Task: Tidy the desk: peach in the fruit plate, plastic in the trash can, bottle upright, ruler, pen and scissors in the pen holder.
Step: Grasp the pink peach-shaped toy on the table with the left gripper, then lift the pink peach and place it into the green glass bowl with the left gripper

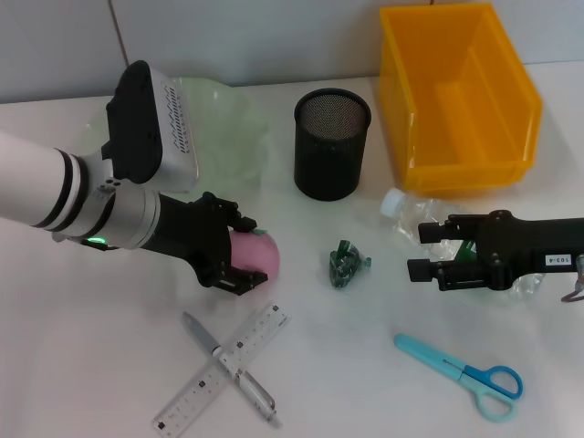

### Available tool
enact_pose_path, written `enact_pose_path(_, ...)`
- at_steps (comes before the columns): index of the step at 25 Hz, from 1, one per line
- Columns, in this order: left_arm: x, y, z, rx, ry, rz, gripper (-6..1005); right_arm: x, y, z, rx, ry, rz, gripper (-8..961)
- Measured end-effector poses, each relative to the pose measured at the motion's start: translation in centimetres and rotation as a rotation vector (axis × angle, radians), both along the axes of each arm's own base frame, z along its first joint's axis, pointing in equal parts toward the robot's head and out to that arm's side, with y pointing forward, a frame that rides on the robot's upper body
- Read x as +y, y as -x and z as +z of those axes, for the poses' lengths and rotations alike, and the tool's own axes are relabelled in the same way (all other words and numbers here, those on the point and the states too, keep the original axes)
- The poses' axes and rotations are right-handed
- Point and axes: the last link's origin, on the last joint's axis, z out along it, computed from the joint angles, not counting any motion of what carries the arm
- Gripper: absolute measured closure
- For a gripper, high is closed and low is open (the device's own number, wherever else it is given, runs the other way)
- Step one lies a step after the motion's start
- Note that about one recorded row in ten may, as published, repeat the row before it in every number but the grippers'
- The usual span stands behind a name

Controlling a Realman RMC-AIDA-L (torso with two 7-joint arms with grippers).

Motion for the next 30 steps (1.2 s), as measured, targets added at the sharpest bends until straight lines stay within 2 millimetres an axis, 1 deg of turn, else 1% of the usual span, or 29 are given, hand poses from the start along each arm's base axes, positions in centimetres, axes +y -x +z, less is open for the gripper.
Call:
enact_pose_path(3, 0.1, -0.1, -0.1, 0.003, -0.002, 0.008, 185, 0.0, 0.0, 0.0, 0.000, 0.000, 0.001, 176)
enact_pose_path(7, 0.1, -0.1, 0.0, 0.002, -0.004, 0.008, 389, 0.0, 0.0, 0.1, -0.001, 0.000, 0.001, 176)
enact_pose_path(12, 0.0, 0.0, 0.1, -0.007, -0.004, 0.016, 565, 0.0, 0.0, 0.1, -0.001, 0.000, 0.001, 177)
enact_pose_path(19, -0.3, -0.1, 0.1, -0.019, 0.015, 0.023, 606, 0.0, 0.0, 0.1, -0.002, -0.001, 0.000, 177)
enact_pose_path(21, -0.4, -0.5, 0.2, -0.048, 0.023, 0.030, 618, 0.0, 0.0, 0.1, -0.002, -0.002, 0.000, 177)
enact_pose_path(22, -0.5, -1.0, 0.8, -0.102, 0.031, 0.042, 624, 0.0, 0.0, 0.1, -0.002, -0.002, -0.001, 177)
enact_pose_path(23, -0.5, -1.0, 0.8, -0.102, 0.031, 0.042, 631, 0.0, -0.1, 0.1, -0.002, -0.002, -0.002, 177)
enact_pose_path(24, -0.5, -2.0, 2.8, -0.254, 0.018, 0.078, 639, 0.0, -0.1, 0.1, -0.002, -0.002, -0.002, 177)
enact_pose_path(25, -0.5, -2.0, 2.8, -0.254, 0.018, 0.078, 646, 0.0, -0.1, 0.1, -0.002, -0.002, -0.002, 177)
enact_pose_path(27, -0.2, -2.6, 4.9, -0.410, -0.011, 0.118, 661, 0.0, -0.1, 0.1, -0.003, -0.003, -0.002, 177)
enact_pose_path(28, -0.2, -2.6, 4.9, -0.410, -0.011, 0.118, 672, 0.0, -0.1, 0.1, -0.003, -0.003, -0.003, 177)
enact_pose_path(29, 0.3, -2.6, 6.7, -0.549, -0.071, 0.167, 683, 0.0, -0.1, 0.1, -0.003, -0.004, -0.003, 177)
enact_pose_path(30, 0.6, -2.3, 7.2, -0.598, -0.105, 0.190, 693, 0.0, -0.1, 0.1, -0.003, -0.004, -0.003, 176)
